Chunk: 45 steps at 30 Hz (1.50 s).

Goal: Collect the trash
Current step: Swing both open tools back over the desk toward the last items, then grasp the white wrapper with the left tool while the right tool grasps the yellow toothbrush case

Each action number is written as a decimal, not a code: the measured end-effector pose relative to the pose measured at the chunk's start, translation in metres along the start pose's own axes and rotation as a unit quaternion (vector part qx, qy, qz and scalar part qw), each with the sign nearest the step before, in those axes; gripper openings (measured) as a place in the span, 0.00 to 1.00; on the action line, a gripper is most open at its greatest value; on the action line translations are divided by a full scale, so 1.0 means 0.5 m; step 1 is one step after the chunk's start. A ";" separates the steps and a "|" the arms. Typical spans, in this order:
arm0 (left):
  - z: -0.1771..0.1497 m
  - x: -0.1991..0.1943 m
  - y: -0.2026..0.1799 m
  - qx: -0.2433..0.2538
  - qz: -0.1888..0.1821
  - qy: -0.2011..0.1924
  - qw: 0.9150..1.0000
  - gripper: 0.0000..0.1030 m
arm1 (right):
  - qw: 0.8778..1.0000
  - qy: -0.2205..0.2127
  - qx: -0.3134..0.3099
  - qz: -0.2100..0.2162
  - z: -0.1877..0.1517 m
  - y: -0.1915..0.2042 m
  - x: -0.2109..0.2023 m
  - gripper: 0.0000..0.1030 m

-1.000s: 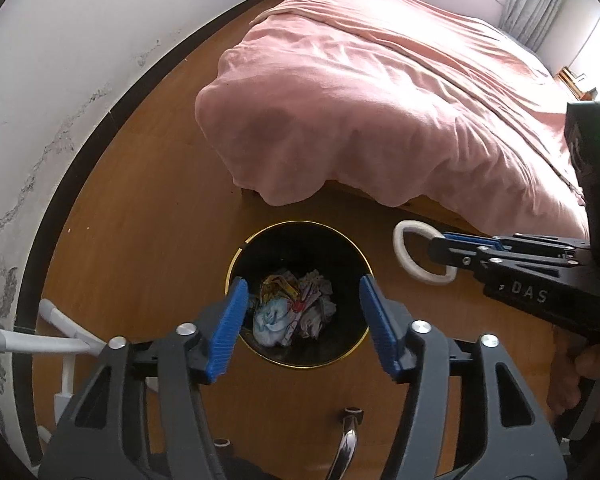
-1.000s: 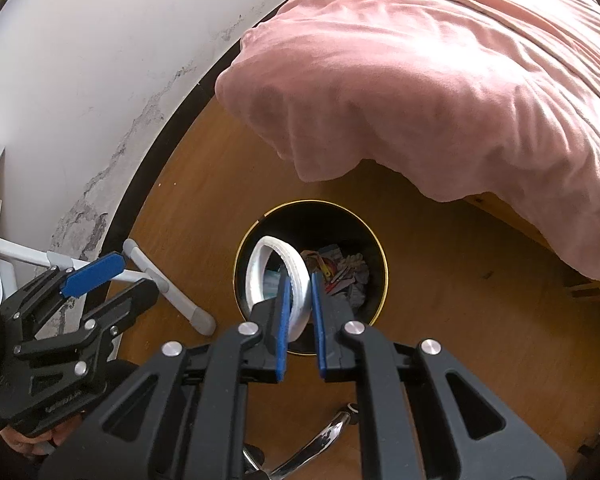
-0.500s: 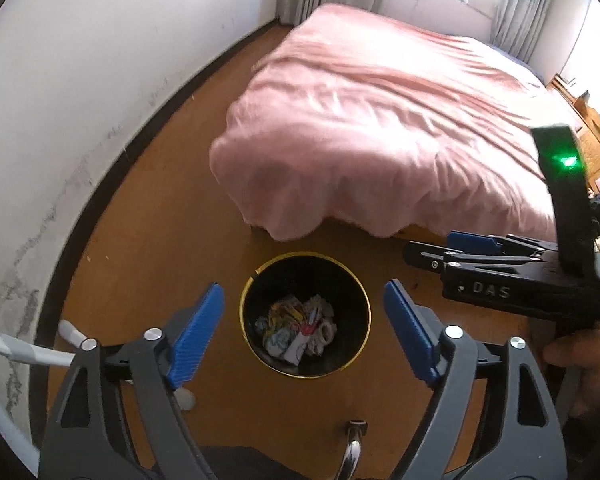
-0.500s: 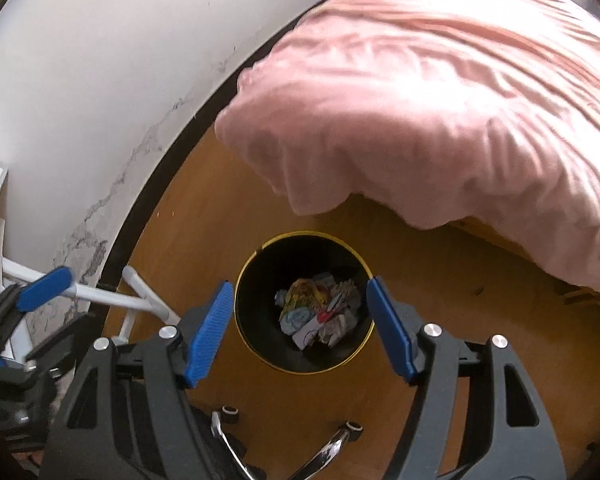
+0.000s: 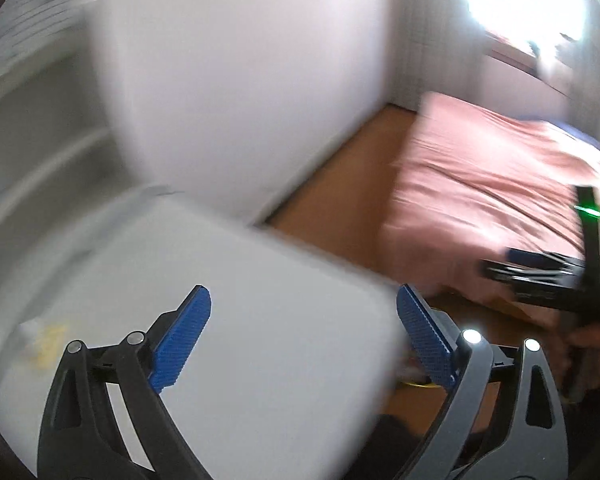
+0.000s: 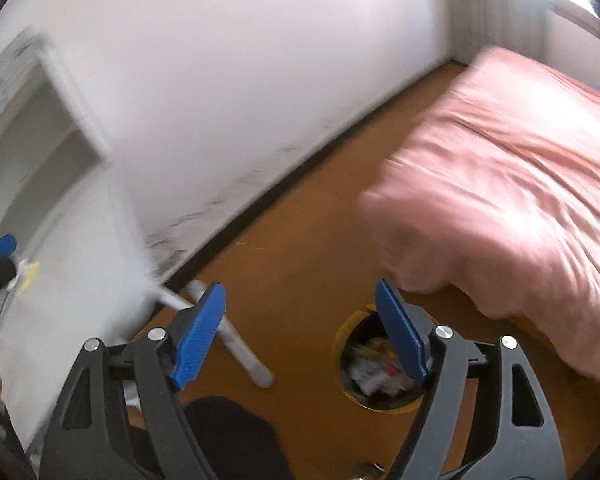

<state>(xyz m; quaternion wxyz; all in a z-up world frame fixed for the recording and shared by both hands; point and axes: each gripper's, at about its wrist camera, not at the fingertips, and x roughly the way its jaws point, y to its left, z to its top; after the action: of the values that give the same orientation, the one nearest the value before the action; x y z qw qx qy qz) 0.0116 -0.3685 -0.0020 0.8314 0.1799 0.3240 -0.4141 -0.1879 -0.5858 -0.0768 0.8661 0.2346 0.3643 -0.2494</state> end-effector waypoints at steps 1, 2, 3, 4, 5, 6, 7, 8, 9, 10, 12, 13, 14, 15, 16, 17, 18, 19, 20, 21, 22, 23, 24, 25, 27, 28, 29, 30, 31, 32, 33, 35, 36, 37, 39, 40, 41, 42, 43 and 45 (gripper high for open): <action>-0.007 -0.009 0.045 -0.013 0.022 0.000 1.000 0.89 | 1.000 0.001 -0.012 0.011 0.006 0.035 0.007 0.75; -0.017 -0.018 0.109 -0.031 0.054 0.004 0.998 0.89 | 0.999 0.003 -0.030 0.029 0.015 0.084 0.018 0.75; -0.028 -0.026 0.161 -0.048 0.080 0.007 0.996 0.89 | 0.998 0.006 -0.044 0.044 0.021 0.128 0.029 0.75; -0.040 -0.034 0.222 -0.068 0.103 0.009 0.992 0.89 | 0.997 0.009 -0.055 0.054 0.026 0.159 0.038 0.75; -0.054 -0.037 0.276 -0.088 0.121 0.013 0.989 0.89 | 0.996 0.013 -0.066 0.065 0.029 0.194 0.048 0.75; -0.065 -0.037 0.318 -0.103 0.136 0.020 0.985 0.89 | 0.994 0.019 -0.081 0.076 0.032 0.235 0.061 0.75; -0.078 -0.034 0.363 -0.118 0.150 0.026 0.981 0.88 | 0.991 0.024 -0.096 0.088 0.035 0.279 0.074 0.75; -0.091 -0.029 0.403 -0.130 0.163 0.031 0.978 0.88 | 0.989 0.029 -0.109 0.098 0.037 0.314 0.083 0.75; -0.099 -0.023 0.428 -0.138 0.171 0.036 0.975 0.88 | 0.986 0.034 -0.124 0.108 0.035 0.356 0.091 0.75; -0.107 -0.014 0.454 -0.146 0.172 0.042 0.973 0.88 | 0.982 0.038 -0.140 0.117 0.034 0.398 0.101 0.75; -0.123 0.001 0.490 -0.158 0.166 0.043 0.972 0.88 | 0.976 0.047 -0.164 0.132 0.033 0.462 0.118 0.75; -0.126 0.019 0.508 -0.162 0.168 0.046 0.971 0.88 | 0.973 0.052 -0.176 0.140 0.032 0.496 0.128 0.75; -0.128 0.028 0.515 -0.162 0.169 0.049 0.971 0.88 | 0.971 0.056 -0.184 0.145 0.033 0.515 0.138 0.75; -0.127 0.041 0.523 -0.160 0.164 0.053 0.972 0.88 | 0.967 0.061 -0.197 0.152 0.031 0.550 0.148 0.75; -0.124 0.065 0.530 -0.152 0.155 0.060 0.974 0.88 | 0.965 0.063 -0.204 0.155 0.029 0.566 0.154 0.75; -0.130 0.074 0.542 -0.145 0.157 0.065 0.975 0.88 | 0.962 0.066 -0.211 0.158 0.027 0.587 0.161 0.75; -0.133 0.085 0.546 -0.138 0.161 0.069 0.975 0.88 | 0.960 0.069 -0.218 0.162 0.024 0.607 0.166 0.75; -0.131 0.097 0.551 -0.130 0.167 0.071 0.975 0.84 | 0.958 0.071 -0.225 0.165 0.023 0.627 0.172 0.75; -0.130 0.106 0.557 -0.126 0.169 0.072 0.975 0.81 | 0.956 0.074 -0.231 0.167 0.022 0.646 0.178 0.75; -0.130 0.108 0.564 -0.126 0.166 0.074 0.975 0.74 | 0.954 0.076 -0.235 0.169 0.022 0.663 0.182 0.75; -0.130 0.114 0.571 -0.126 0.153 0.077 0.977 0.63 | 0.953 0.078 -0.239 0.171 0.015 0.684 0.188 0.75; -0.129 0.118 0.572 -0.126 0.144 0.079 0.978 0.56 | 0.951 0.081 -0.242 0.173 0.014 0.703 0.194 0.75; -0.129 0.121 0.576 -0.127 0.133 0.082 0.980 0.40 | 0.950 0.087 -0.243 0.177 0.014 0.719 0.200 0.75; -0.132 0.117 0.584 -0.129 0.131 0.083 0.980 0.38 | 0.948 0.092 -0.244 0.181 0.016 0.731 0.207 0.75; -0.141 0.097 0.592 -0.134 0.137 0.075 0.979 0.32 | 0.945 0.107 -0.247 0.188 0.017 0.762 0.225 0.75; -0.145 0.079 0.598 -0.140 0.138 0.068 0.978 0.31 | 0.943 0.116 -0.249 0.188 0.016 0.781 0.236 0.75; -0.147 0.062 0.596 -0.147 0.139 0.064 0.977 0.31 | 0.942 0.123 -0.250 0.185 0.017 0.797 0.246 0.75; -0.150 0.047 0.600 -0.154 0.140 0.060 0.976 0.31 | 0.941 0.135 -0.250 0.186 0.017 0.822 0.260 0.75; -0.156 0.025 0.607 -0.163 0.142 0.058 0.975 0.31 | 0.939 0.142 -0.249 0.188 0.017 0.830 0.266 0.75; -0.161 0.004 0.610 -0.168 0.146 0.053 0.974 0.31 | 0.939 0.152 -0.247 0.187 0.018 0.852 0.279 0.75; -0.170 -0.023 0.612 -0.172 0.150 0.048 0.972 0.31 | 0.938 0.158 -0.246 0.185 0.018 0.866 0.288 0.75; -0.186 -0.057 0.615 -0.178 0.154 0.040 0.971 0.31 | 0.937 0.182 -0.241 0.178 0.018 0.900 0.313 0.74; -0.198 -0.081 0.620 -0.183 0.154 0.035 0.970 0.31 | 0.934 0.195 -0.240 0.179 0.018 0.917 0.324 0.72; -0.212 -0.104 0.620 -0.190 0.153 0.031 0.969 0.31 | 0.932 0.207 -0.237 0.181 0.016 0.935 0.336 0.69; -0.241 -0.146 0.615 -0.198 0.154 0.020 0.968 0.31 | 0.932 0.207 -0.239 0.175 0.019 0.963 0.347 0.64; -0.249 -0.155 0.616 -0.200 0.156 0.017 0.967 0.31 | 0.933 0.206 -0.239 0.171 0.021 0.977 0.354 0.64; -0.259 -0.167 0.615 -0.203 0.159 0.014 0.966 0.31 | 0.935 0.204 -0.240 0.165 0.022 0.988 0.358 0.63; -0.269 -0.177 0.612 -0.206 0.161 0.013 0.965 0.31 | 0.935 0.202 -0.244 0.157 0.025 1.003 0.364 0.61; -0.284 -0.189 0.611 -0.211 0.161 0.013 0.964 0.31 | 0.936 0.200 -0.249 0.150 0.023 1.005 0.366 0.58; -0.298 -0.197 0.610 -0.219 0.161 0.013 0.962 0.31 | 0.936 0.195 -0.260 0.135 0.021 1.016 0.368 0.45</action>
<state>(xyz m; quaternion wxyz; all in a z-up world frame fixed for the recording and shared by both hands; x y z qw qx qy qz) 0.1552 -0.0469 -0.0330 0.9018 0.0483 0.3846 -0.1913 0.2361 -0.2511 -0.0937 0.8342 0.0923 0.5431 0.0235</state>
